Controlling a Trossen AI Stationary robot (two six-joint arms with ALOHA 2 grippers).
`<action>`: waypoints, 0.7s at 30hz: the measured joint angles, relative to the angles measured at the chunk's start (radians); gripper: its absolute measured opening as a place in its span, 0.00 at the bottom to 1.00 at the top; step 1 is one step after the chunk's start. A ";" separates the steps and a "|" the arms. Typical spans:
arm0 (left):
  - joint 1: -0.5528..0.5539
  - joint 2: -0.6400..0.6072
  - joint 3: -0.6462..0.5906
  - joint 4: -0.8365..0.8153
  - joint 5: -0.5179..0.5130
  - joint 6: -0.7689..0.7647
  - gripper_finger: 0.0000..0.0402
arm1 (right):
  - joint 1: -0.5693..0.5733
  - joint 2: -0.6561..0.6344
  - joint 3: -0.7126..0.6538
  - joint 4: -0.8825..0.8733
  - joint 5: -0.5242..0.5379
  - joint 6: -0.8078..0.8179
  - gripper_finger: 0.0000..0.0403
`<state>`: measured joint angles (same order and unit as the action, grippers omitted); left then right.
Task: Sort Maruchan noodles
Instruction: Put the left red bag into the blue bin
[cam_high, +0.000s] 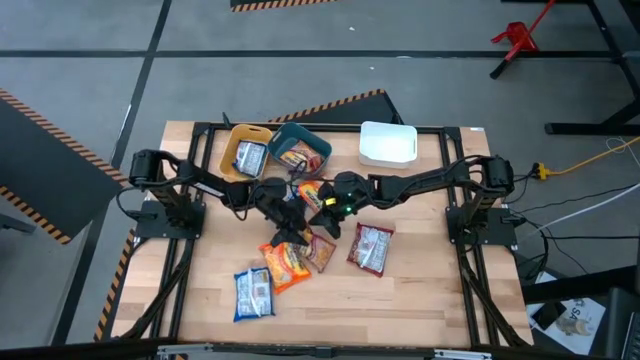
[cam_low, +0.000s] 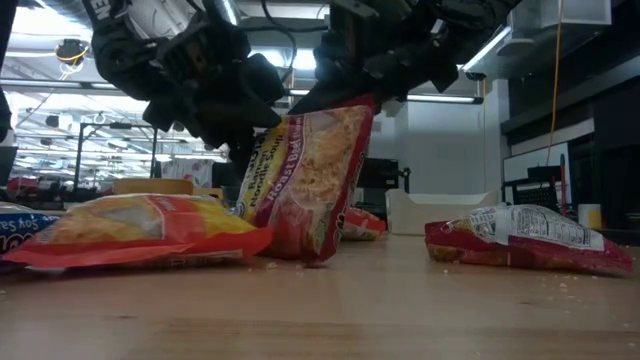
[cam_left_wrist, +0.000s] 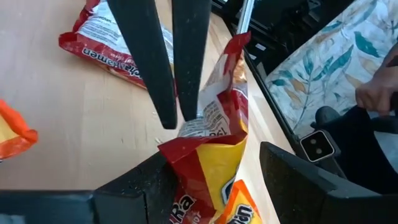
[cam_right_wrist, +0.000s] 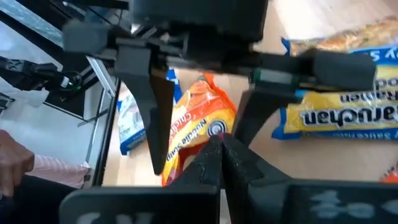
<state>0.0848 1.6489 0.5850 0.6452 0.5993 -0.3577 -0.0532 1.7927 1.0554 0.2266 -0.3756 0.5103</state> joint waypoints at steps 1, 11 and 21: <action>-0.003 0.000 0.000 0.000 -0.006 -0.003 0.52 | 0.000 0.000 0.000 0.005 0.000 0.000 0.00; -0.007 0.001 0.000 -0.010 -0.058 -0.007 0.25 | 0.000 0.000 0.000 0.008 0.157 0.018 0.00; -0.004 -0.001 0.000 -0.011 -0.116 -0.077 0.01 | -0.031 -0.034 0.000 -0.119 0.246 0.106 0.00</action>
<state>0.0808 1.6482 0.5850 0.6344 0.4831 -0.4349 -0.0842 1.7583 1.0558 0.1075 -0.1300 0.6162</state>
